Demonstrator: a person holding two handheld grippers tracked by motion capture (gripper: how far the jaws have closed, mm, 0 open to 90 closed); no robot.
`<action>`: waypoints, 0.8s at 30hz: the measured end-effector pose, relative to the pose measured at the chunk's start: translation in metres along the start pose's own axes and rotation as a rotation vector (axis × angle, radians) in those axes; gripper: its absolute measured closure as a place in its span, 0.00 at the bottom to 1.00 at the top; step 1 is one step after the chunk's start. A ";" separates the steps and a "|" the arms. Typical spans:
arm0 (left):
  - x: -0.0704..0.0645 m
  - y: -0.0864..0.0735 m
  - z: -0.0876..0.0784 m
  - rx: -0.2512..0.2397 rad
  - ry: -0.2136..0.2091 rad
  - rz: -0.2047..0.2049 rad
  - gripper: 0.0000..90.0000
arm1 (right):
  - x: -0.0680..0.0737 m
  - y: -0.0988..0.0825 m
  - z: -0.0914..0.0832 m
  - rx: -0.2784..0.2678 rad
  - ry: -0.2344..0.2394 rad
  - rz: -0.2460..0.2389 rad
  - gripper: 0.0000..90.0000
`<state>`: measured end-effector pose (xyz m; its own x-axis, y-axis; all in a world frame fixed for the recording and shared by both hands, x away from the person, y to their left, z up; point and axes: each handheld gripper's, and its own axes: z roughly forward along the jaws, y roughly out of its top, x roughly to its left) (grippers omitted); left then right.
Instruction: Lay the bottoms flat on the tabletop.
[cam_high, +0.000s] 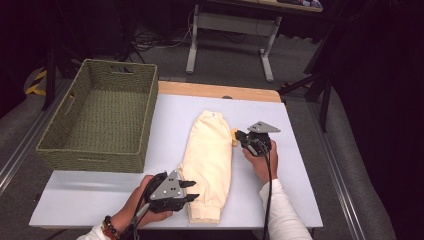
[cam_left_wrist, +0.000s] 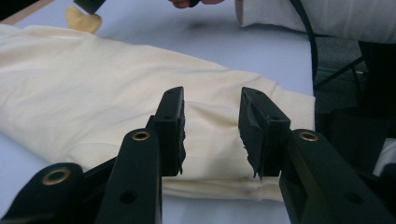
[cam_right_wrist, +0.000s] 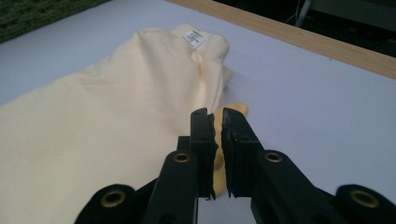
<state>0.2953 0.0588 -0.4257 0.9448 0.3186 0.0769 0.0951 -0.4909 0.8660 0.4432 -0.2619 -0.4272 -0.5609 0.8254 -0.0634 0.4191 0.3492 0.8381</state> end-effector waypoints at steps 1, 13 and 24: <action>0.002 0.000 -0.002 -0.003 0.014 -0.003 0.69 | 0.001 0.001 -0.003 -0.012 0.007 0.000 0.92; 0.017 -0.005 -0.022 -0.021 0.105 -0.006 0.67 | 0.027 0.008 -0.036 -0.130 0.097 -0.098 0.86; 0.027 -0.015 -0.032 -0.006 0.157 -0.013 0.64 | 0.046 0.003 -0.056 -0.143 0.134 -0.155 0.81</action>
<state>0.3094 0.1010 -0.4206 0.8829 0.4478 0.1415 0.1048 -0.4815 0.8701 0.3786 -0.2477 -0.3969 -0.7045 0.6971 -0.1328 0.2205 0.3929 0.8928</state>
